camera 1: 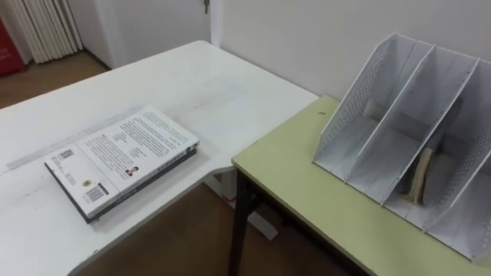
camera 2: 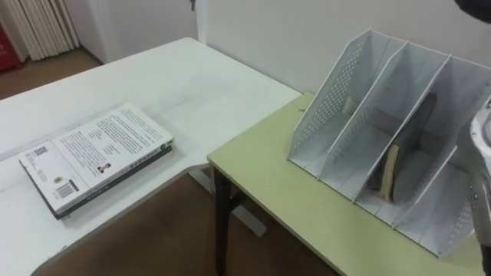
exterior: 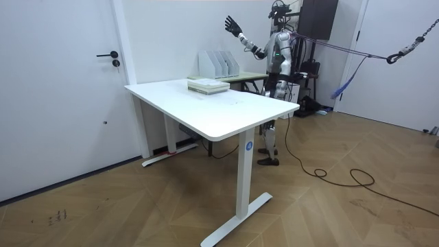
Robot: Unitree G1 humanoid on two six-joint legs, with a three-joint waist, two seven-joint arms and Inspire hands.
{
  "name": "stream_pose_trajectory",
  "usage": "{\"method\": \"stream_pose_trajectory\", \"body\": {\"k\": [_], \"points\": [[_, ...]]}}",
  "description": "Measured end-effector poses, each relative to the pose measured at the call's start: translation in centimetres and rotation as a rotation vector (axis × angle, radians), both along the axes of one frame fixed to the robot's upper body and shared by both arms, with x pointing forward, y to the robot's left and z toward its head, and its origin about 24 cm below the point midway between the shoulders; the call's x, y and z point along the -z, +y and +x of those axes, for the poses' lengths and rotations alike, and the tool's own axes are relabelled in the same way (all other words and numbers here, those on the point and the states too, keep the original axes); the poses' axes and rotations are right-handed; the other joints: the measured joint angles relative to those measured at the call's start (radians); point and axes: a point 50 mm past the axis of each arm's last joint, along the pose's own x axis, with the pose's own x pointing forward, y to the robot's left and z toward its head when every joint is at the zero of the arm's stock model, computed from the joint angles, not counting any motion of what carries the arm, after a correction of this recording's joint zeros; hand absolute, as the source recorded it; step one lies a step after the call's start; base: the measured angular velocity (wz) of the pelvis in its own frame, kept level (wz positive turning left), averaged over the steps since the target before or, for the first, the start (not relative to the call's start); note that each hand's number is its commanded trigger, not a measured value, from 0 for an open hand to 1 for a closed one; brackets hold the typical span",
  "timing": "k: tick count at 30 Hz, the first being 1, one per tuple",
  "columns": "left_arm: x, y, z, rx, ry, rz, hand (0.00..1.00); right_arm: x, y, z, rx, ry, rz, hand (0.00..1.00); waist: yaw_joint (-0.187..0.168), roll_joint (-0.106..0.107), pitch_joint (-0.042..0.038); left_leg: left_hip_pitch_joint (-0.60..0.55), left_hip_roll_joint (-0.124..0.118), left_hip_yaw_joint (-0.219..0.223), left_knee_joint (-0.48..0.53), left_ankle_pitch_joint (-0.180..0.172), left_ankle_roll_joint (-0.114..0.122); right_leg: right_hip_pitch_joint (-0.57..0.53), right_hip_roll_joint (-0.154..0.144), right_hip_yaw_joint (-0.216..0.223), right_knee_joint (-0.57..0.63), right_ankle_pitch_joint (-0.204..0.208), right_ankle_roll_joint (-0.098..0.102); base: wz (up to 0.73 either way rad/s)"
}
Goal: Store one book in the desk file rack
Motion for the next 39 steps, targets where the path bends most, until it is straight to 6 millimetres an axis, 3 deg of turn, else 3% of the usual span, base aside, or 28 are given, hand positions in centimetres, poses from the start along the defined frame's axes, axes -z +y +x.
{"method": "stream_pose_trajectory", "body": {"k": [6, 12, 15, 18, 20, 22, 26, 33, 36, 38, 39], "points": [[-0.1, 0.0, 0.3, 0.038, -0.016, -0.011, 0.0, 0.6, 3.5, 0.0, -0.34, 0.087, -0.106, 0.0, -0.003, 0.002, 0.001, -0.002, 0.012, 0.012, 0.0, 0.0, -0.001, -0.004, 0.0, -0.001, 0.0, 0.003, -0.003, -0.02], [-0.1, 0.2, 0.3, 0.053, -0.004, -0.018, 0.0, 2.8, 6.4, -0.2, -0.696, 0.27, -0.239, 0.0, 0.008, -0.003, 0.0005, -0.003, 0.013, 0.01, -0.001, -0.001, -0.001, -0.006, 0.001, 0.002, 0.001, 0.004, -0.004, 0.0], [-0.1, 0.2, 0.4, 0.055, 0.0, -0.028, 0.0, 4.8, 8.5, -0.2, -0.886, 0.402, -0.321, 0.0, 0.014, -0.005, 0.0009, 0.001, 0.013, 0.011, -0.001, -0.001, -0.001, -0.001, 0.002, 0.003, 0.001, 0.004, -0.004, -0.03], [-0.2, 0.5, 1.1, 0.072, -0.008, -0.053, 0.0, 7.5, 10.5, -0.7, -1.067, 0.549, -0.4, 0.0, 0.048, -0.015, 0.0022, 0.016, 0.02, 0.028, -0.005, -0.001, -0.002, 0.0, 0.009, 0.024, 0.001, 0.007, -0.006, -0.15], [-0.4, 1.0, 1.7, 0.106, -0.008, -0.047, 0.0, 10.5, 11.5, -1.7, -1.197, 0.688, -0.422, 0.0, 0.083, -0.027, 0.0119, 0.016, 0.023, 0.027, -0.005, -0.002, -0.005, 0.006, 0.012, 0.023, 0.0, 0.007, -0.006, 0.0], [-0.5, 1.2, 2.3, 0.117, -0.012, -0.043, 0.0, 12.7, 12.3, -2.4, -1.277, 0.804, -0.459, 0.0, 0.093, -0.039, 0.0089, 0.008, 0.023, 0.022, -0.004, -0.005, -0.006, 0.001, 0.012, 0.022, 0.001, 0.009, -0.008, 0.06], [-0.5, 1.0, 3.4, 0.154, -0.02, -0.046, 0.0, 15.5, 12.4, -3.4, -1.373, 0.967, -0.522, 0.0, 0.117, -0.038, 0.011, -0.015, 0.021, 0.012, 0.015, -0.006, -0.004, -0.007, 0.011, 0.02, 0.001, 0.012, -0.006, 0.08], [-0.5, 0.7, 4.5, 0.183, -0.019, -0.053, 0.0, 18.5, 12.7, -4.9, -1.445, 1.149, -0.576, 0.0, 0.123, -0.025, 0.0144, -0.04, 0.023, 0.009, 0.033, -0.006, -0.004, -0.022, 0.013, 0.016, 0.002, 0.018, -0.01, 0.02], [-0.5, 0.7, 4.9, 0.19, -0.027, -0.054, 0.0, 21.4, 12.4, -6.0, -1.444, 1.289, -0.571, 0.0, 0.136, -0.021, 0.0129, -0.04, 0.024, 0.009, 0.033, -0.006, -0.004, -0.02, 0.013, 0.013, 0.002, 0.019, -0.01, -0.01], [-0.5, 0.5, 5.2, 0.189, -0.034, -0.06, 0.0, 24.7, 11.3, -6.9, -1.393, 1.454, -0.505, 0.0, 0.154, -0.02, 0.0128, -0.039, 0.025, 0.015, 0.033, -0.006, -0.004, -0.023, 0.013, 0.014, 0.002, 0.021, -0.011, -0.08], [-0.5, 0.5, 5.2, 0.182, -0.035, -0.063, 0.0, 25.5, 10.9, -7.2, -1.377, 1.497, -0.493, 0.0, 0.159, -0.02, 0.0125, -0.039, 0.025, 0.016, 0.033, -0.006, -0.004, -0.024, 0.013, 0.015, 0.002, 0.021, -0.011, -0.04]]}}
